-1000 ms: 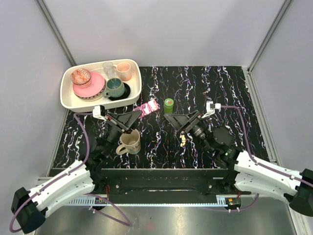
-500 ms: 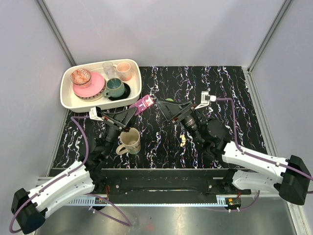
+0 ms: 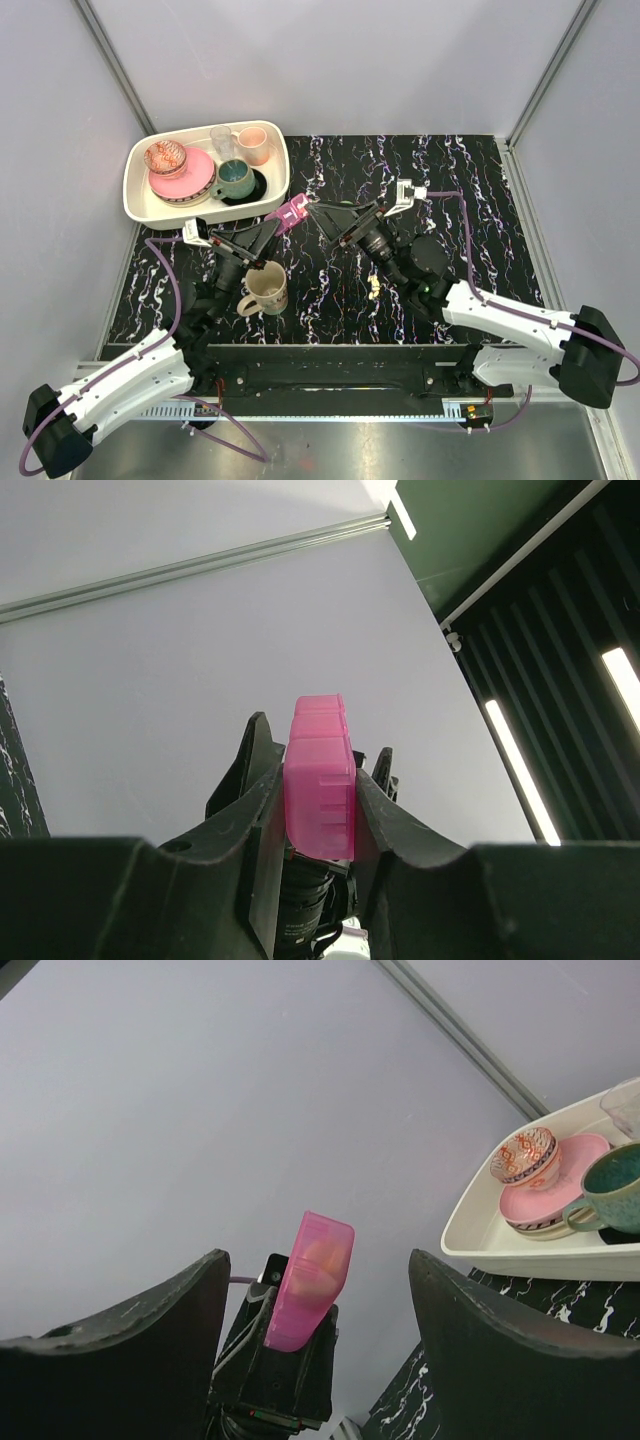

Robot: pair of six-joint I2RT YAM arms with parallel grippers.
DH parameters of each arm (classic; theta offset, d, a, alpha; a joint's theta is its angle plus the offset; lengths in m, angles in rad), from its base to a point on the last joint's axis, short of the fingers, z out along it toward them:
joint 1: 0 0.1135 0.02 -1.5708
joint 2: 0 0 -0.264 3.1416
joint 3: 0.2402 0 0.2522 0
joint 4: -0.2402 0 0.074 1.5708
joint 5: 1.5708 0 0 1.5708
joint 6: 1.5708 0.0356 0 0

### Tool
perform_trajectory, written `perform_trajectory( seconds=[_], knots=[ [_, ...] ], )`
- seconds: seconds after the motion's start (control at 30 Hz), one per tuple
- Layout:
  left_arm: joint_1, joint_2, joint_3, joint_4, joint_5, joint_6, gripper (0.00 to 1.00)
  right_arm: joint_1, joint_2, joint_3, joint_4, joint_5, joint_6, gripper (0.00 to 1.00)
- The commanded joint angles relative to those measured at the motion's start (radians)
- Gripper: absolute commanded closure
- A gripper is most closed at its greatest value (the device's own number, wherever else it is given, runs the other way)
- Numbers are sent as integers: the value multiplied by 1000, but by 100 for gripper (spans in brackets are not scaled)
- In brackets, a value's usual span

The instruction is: Sort the pills into containers

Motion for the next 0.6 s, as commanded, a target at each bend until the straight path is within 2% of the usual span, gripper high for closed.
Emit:
perform_trajectory(
  seconds=[0.0,0.57],
  knots=[
    [-4,8,17,61,-7,-25,100,2,20,63,22,-22,-12,22],
    [-4,-2,0,64,-8,-31,100,2,101,94,76,-32,-4,31]
  ],
)
